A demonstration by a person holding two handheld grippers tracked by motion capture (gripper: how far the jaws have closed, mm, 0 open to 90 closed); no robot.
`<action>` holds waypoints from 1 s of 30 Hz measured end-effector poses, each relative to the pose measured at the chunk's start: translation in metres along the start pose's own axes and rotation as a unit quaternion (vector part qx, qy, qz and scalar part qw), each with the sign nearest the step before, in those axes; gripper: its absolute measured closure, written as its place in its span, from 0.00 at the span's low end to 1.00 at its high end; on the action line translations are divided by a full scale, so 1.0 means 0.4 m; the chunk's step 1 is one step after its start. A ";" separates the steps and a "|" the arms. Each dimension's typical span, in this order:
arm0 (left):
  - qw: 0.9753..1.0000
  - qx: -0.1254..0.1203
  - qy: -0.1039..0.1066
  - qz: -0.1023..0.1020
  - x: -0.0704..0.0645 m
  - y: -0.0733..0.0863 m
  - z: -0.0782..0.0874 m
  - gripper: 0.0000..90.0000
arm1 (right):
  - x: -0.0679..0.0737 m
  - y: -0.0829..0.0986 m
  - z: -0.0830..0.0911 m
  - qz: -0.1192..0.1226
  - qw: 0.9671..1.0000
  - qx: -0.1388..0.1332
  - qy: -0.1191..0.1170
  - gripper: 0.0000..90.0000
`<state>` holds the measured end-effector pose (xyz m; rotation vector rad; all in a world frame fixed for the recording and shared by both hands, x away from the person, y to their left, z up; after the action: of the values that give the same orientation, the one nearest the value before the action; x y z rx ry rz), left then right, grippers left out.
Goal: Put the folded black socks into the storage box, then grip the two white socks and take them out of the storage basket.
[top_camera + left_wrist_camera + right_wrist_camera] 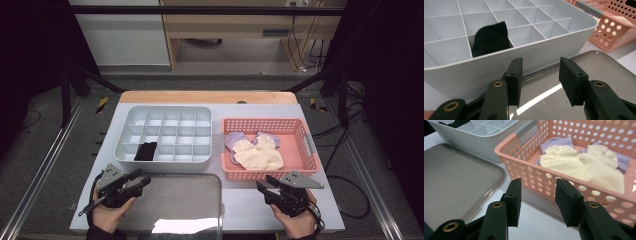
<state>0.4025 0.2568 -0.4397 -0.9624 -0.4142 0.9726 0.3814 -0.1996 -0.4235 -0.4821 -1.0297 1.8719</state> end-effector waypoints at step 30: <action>1.000 0.018 0.000 -0.011 -0.011 0.059 -0.028 0.44 | -0.047 -0.179 -0.052 -0.008 0.998 -0.035 0.046 0.59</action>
<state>0.3959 0.2526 -0.4648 -0.9239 -0.4050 0.9563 0.4432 -0.1898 -0.3786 -0.5951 -1.0373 1.7863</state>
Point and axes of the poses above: each handheld gripper's, and its own axes: z roughly backward along the jaws, y roughly out of its underside, x roughly to its left, the point moved 1 cm from there along -z, roughly forward along the jaws, and after that the axes turned 4 degrees about x, right-handed, at the moved point
